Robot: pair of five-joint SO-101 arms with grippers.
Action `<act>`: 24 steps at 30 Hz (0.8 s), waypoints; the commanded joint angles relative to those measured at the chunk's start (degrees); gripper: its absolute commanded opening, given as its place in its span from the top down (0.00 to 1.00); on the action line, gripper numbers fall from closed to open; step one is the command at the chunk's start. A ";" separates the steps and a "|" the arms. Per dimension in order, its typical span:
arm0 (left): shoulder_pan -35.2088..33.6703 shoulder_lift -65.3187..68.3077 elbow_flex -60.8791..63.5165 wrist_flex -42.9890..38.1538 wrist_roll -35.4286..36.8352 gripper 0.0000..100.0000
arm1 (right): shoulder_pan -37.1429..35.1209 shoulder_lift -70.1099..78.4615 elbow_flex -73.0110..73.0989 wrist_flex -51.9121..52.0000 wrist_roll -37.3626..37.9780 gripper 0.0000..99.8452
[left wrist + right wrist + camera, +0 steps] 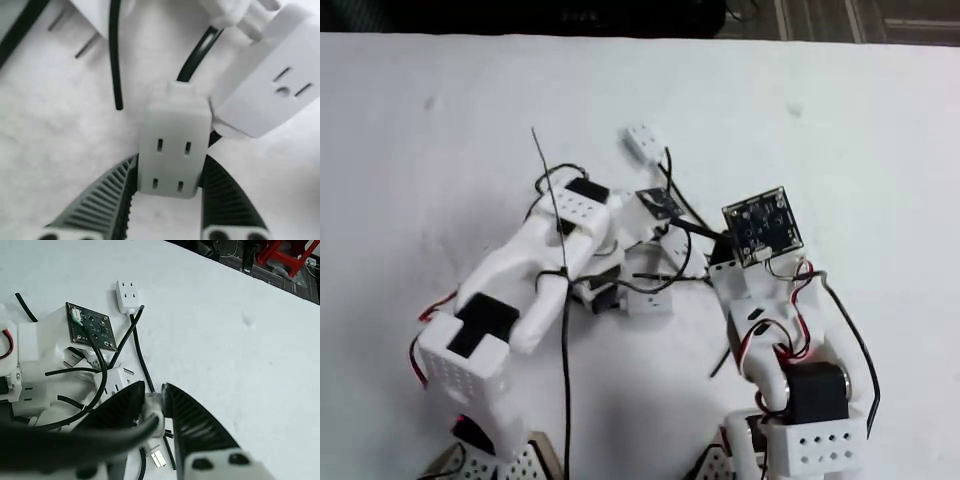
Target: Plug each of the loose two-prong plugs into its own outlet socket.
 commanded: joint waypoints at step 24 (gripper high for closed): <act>-9.80 -31.78 29.63 -7.91 3.96 0.97 | 0.04 -0.13 -0.79 -1.19 0.26 0.98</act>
